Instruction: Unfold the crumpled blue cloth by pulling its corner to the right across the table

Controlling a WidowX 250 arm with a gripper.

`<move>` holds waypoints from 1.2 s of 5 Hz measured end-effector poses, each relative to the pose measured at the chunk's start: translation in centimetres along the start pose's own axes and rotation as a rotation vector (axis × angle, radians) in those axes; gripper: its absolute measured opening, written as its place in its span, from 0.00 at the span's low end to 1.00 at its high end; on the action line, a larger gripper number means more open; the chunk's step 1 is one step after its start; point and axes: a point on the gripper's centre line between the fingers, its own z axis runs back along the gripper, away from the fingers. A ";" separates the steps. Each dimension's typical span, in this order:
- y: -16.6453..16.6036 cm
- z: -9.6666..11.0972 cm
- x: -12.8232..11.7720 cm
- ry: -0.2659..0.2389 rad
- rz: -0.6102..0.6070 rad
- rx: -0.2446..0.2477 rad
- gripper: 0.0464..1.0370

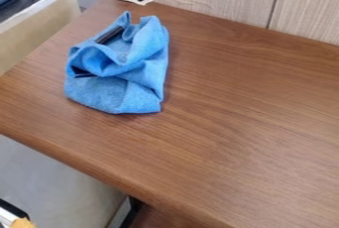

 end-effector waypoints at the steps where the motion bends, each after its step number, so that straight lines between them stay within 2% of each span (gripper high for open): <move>1: -1.2 -1.7 -0.4 0.012 0.071 -0.014 0.96; 3: -2.5 -3.5 -1.0 0.080 0.282 0.040 0.96; 4: -2.7 -4.3 -1.5 0.141 0.375 0.068 0.91; 5: -2.8 -5.9 -2.3 0.198 0.453 0.073 0.62; 6: -3.1 -6.5 -2.2 0.213 0.502 0.072 0.32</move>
